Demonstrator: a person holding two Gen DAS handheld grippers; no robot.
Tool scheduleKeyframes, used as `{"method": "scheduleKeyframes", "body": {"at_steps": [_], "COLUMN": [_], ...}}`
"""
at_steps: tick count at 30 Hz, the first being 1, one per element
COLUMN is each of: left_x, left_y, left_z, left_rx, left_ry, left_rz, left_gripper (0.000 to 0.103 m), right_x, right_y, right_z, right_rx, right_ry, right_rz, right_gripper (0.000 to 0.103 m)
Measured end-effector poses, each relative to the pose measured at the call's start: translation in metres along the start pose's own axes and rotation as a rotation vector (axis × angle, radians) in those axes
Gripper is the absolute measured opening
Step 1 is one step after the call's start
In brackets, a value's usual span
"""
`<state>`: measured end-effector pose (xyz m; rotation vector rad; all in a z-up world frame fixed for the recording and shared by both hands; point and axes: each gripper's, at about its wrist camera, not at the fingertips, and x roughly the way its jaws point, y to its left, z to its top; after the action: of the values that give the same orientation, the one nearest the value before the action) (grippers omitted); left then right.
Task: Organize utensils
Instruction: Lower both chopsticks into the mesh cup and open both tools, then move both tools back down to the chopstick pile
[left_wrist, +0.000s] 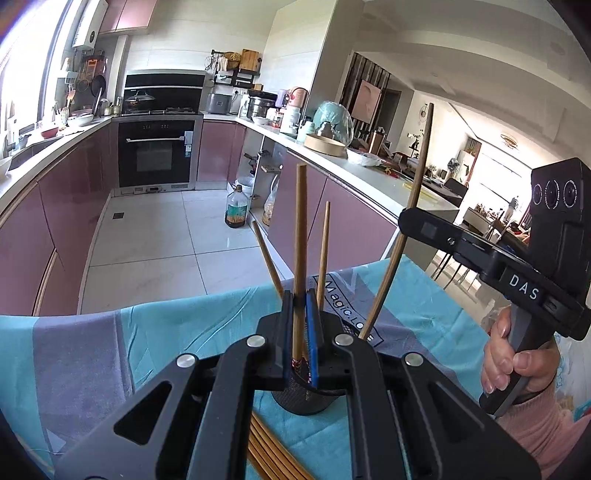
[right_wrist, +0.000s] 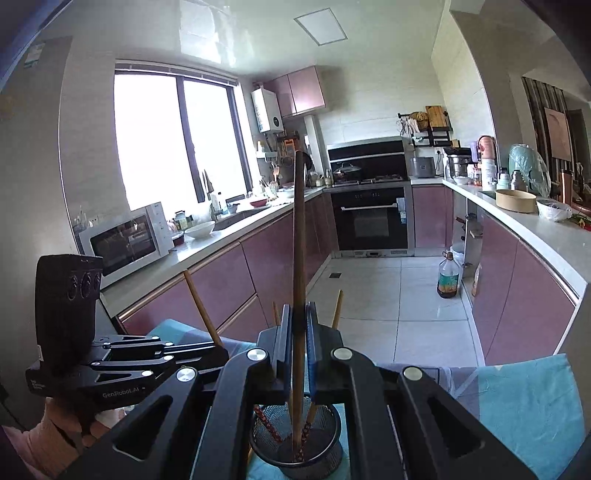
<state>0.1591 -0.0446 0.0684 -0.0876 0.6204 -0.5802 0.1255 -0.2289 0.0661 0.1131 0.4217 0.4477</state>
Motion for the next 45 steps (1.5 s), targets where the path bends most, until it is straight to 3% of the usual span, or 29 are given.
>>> {"method": "scheduleKeyframes", "body": {"at_steps": [10,19,21,27,29,35,38,45], "left_x": [0.033,0.055,0.055,0.037,0.026,0.004,-0.001,0.005], "left_y": [0.002,0.01,0.012,0.02,0.024,0.033,0.038,0.049], "left_z": [-0.007,-0.01,-0.013,-0.024,-0.029,-0.047,-0.066,-0.12], "left_rx": [0.009,-0.013,-0.017,-0.023,-0.026,-0.01,-0.003,-0.009], "left_ry": [0.079,0.099,0.096,0.034,0.008,-0.01,0.021,0.146], "left_rz": [0.004,0.031,0.037,0.083,0.105,0.19,0.216,0.232], "left_gripper": [0.007,0.011,0.013,0.029,0.036,0.04,0.041,0.041], "right_x": [0.048,0.054,0.054,0.039,0.029,-0.006,-0.009,0.025], "right_y": [-0.013,-0.015,-0.013,-0.011,-0.007,0.022,0.037,0.054], "right_z": [-0.033,-0.032,-0.031,-0.033,-0.033,-0.047,-0.064,-0.124], "right_rx": [0.034,0.05,0.051,0.056,0.05,-0.009,-0.021,0.007], "right_ry": [0.255,0.259,0.246,0.206,0.181,0.129,0.165,0.375], "right_rz": [-0.024,-0.05,-0.057,-0.066,-0.062,0.007,0.061,0.104], "right_gripper": [0.006,0.01,0.022,0.026,0.031,0.036,0.039,0.039]}}
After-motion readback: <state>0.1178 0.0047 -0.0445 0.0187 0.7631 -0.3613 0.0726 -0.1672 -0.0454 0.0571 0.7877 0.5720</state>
